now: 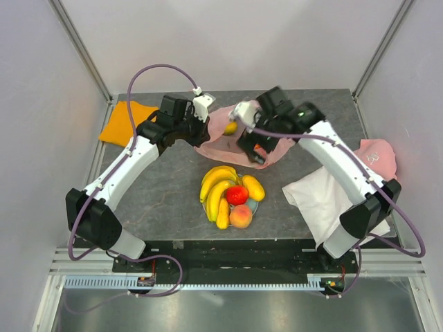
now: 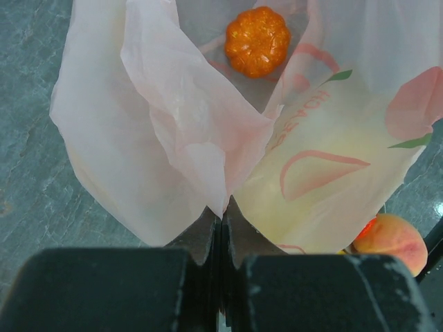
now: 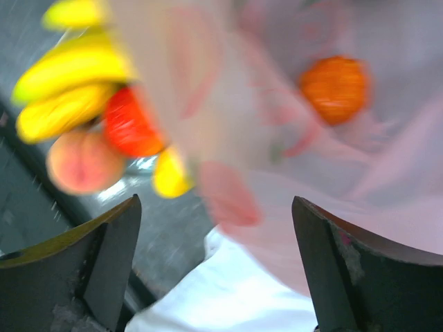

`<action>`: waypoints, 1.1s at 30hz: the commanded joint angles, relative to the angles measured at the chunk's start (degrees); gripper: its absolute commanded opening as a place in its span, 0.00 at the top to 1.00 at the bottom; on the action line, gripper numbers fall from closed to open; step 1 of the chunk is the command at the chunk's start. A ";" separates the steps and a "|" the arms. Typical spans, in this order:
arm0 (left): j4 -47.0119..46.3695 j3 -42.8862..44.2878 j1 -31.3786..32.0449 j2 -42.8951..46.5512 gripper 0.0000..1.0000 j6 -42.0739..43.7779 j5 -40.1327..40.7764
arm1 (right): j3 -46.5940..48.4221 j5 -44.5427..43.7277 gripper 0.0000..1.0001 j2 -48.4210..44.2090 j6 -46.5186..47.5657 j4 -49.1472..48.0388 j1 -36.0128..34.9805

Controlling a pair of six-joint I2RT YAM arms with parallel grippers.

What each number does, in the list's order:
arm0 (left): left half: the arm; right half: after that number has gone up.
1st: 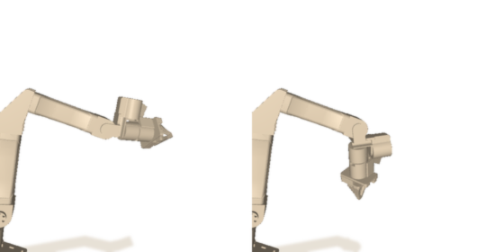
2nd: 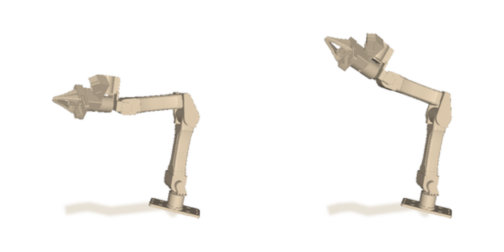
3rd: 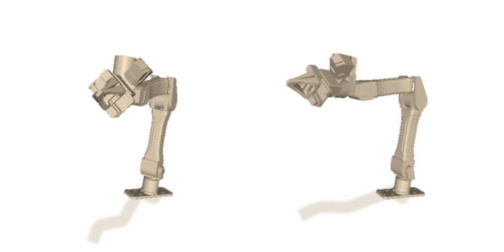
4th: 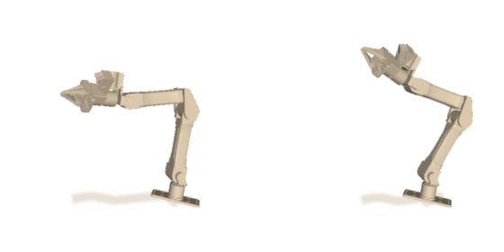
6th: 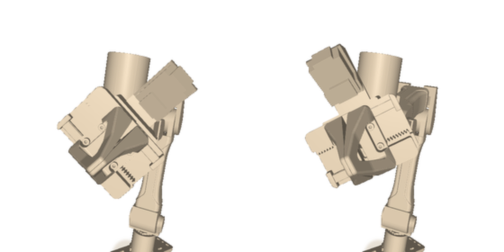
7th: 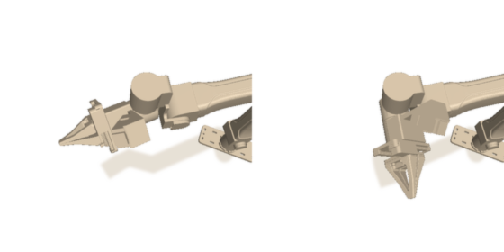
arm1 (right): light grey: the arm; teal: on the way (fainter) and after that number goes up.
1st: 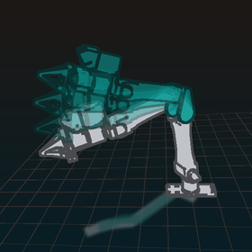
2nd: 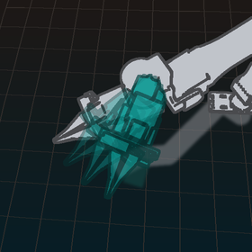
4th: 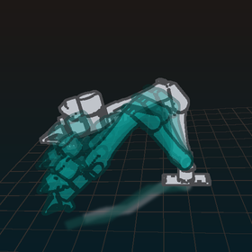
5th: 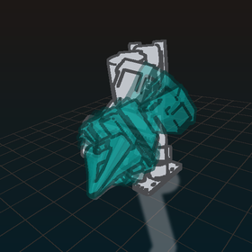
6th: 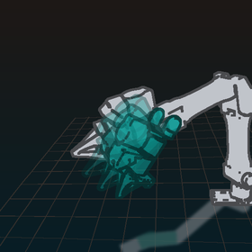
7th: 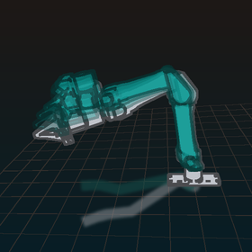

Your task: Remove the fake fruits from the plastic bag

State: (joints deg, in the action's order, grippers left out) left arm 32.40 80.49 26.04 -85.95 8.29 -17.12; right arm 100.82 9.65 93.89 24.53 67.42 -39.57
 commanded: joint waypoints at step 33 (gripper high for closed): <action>0.38 -6.22 -0.11 -2.82 0.98 -4.78 -5.55 | 13.00 -7.20 0.28 35.49 -11.18 -21.45 15.58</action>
State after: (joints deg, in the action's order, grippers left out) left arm 32.86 73.65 26.04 -88.33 3.44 -22.61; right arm 110.98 1.45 130.13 13.82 46.87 -24.10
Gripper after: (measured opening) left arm 0.022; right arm 0.821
